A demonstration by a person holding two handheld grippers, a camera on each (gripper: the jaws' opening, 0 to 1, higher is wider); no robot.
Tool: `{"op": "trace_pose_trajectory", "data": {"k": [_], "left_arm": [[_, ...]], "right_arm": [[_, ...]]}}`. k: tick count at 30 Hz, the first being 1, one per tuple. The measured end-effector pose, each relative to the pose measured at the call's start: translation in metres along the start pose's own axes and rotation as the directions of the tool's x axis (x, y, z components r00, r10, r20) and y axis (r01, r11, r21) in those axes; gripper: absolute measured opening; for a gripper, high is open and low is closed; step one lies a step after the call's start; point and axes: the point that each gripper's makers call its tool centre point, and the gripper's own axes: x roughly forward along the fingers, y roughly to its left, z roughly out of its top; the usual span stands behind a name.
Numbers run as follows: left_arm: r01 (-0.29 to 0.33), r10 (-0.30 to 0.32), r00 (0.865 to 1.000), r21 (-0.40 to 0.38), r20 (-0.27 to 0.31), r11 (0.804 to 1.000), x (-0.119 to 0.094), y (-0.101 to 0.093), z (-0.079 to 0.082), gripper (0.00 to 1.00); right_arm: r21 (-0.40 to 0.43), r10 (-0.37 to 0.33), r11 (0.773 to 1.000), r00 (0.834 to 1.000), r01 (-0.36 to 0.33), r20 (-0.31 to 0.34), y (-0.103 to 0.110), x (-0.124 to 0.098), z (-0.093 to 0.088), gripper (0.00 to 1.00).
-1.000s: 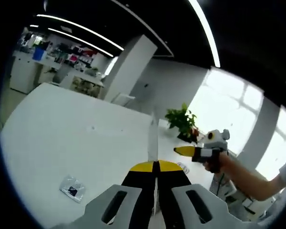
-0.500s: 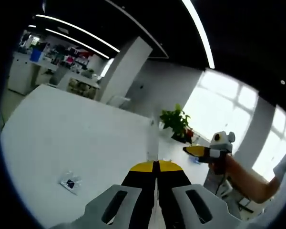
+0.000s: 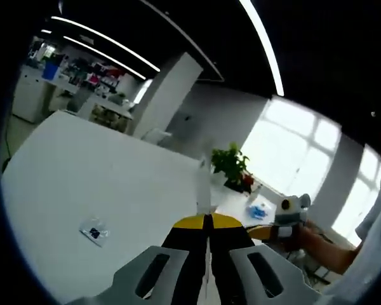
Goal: Arrange the skincare products in the storage area until every visible bottle or jar stands upright without overlapping.
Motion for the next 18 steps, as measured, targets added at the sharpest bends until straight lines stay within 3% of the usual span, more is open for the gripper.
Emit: {"op": "trace_pose_trajectory", "data": {"k": [4, 8, 10, 14, 18], "left_arm": [[-0.034, 0.034, 0.999, -0.020, -0.015, 0.999, -0.006, 0.015, -0.008, 0.00], [-0.071, 0.070, 0.997, -0.039, -0.021, 0.997, -0.012, 0.032, -0.013, 0.00], [-0.092, 0.091, 0.995, -0.043, -0.027, 0.995, -0.016, 0.040, -0.016, 0.00], [-0.103, 0.102, 0.995, -0.070, -0.019, 0.992, -0.022, 0.046, -0.018, 0.00], [-0.119, 0.118, 0.993, -0.070, -0.027, 0.990, -0.027, 0.052, -0.023, 0.00]], "right_arm": [[-0.068, -0.004, 0.998, 0.992, -0.004, -0.126, 0.010, 0.014, -0.035, 0.09], [-0.065, -0.030, 0.998, 0.984, 0.019, -0.174, 0.007, 0.030, -0.057, 0.11], [-0.146, -0.102, 0.986, 0.975, 0.074, -0.195, -0.003, 0.035, -0.066, 0.14], [-0.247, -0.153, 0.964, 0.965, 0.098, -0.213, -0.007, 0.043, -0.073, 0.16], [-0.318, -0.159, 0.946, 0.947, 0.065, -0.280, -0.006, 0.053, -0.087, 0.22]]}}
